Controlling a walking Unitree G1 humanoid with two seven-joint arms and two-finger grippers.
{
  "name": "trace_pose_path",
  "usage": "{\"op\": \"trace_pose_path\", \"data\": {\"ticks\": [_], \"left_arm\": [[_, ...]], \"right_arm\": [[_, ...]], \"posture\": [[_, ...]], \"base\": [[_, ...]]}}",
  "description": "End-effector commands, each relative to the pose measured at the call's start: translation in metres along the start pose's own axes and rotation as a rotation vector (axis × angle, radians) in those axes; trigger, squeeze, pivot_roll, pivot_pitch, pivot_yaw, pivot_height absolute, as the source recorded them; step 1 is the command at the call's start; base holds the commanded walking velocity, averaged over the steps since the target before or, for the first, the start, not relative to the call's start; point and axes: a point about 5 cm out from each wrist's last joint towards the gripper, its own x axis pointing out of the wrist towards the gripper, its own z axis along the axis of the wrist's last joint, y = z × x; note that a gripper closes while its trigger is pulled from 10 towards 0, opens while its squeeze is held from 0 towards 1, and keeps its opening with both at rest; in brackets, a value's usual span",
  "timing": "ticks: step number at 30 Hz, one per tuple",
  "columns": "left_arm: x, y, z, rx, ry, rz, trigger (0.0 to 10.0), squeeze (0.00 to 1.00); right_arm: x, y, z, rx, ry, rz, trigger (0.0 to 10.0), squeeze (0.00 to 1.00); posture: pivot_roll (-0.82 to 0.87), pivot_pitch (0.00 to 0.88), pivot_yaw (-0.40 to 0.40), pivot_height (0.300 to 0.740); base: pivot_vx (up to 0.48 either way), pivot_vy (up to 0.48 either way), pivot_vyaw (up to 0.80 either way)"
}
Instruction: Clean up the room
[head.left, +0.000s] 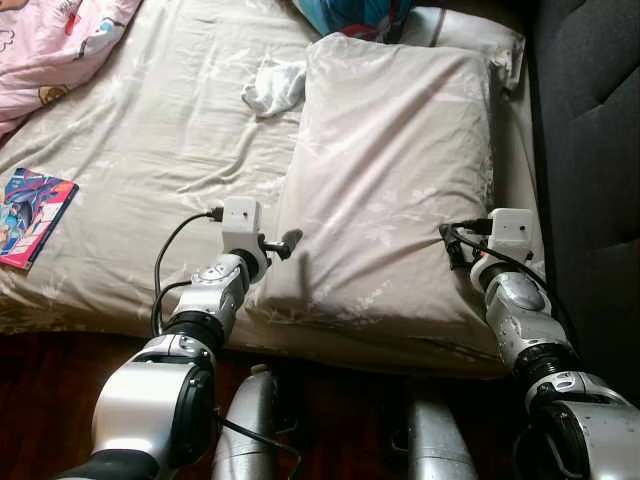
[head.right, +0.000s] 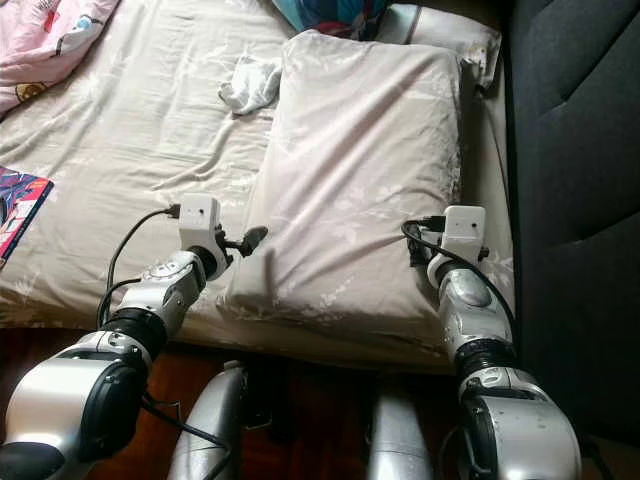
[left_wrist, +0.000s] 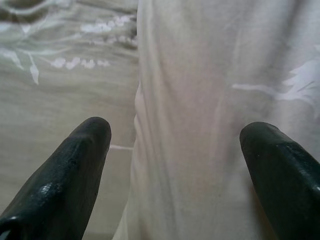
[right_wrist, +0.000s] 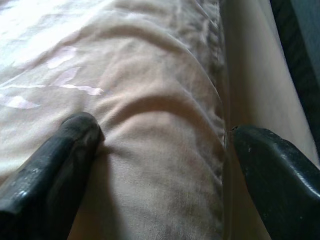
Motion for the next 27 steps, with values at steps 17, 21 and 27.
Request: {"op": "trace_pose_path", "data": {"ticks": [17,21,27], "left_arm": [[-0.007,0.011,-0.017,-0.123,0.057,-0.059,10.0,0.00],[-0.008,0.017,-0.013,-0.194,0.014,-0.030,10.0,0.00],[-0.010,0.014,-0.020,-0.172,0.028,-0.060,10.0,0.00]], "right_arm": [[-0.009,0.012,-0.034,0.064,0.142,0.159,10.0,0.00],[-0.013,0.015,-0.045,0.053,0.187,0.198,10.0,0.00],[-0.017,0.015,-0.053,0.047,0.213,0.208,10.0,0.00]], "posture": [[-0.14,0.517,0.047,0.659],[-0.15,0.520,0.043,0.659],[-0.17,0.532,0.033,0.659]], "base": [[0.000,0.000,0.00],[0.000,0.000,0.00],[0.000,0.000,0.00]]}}
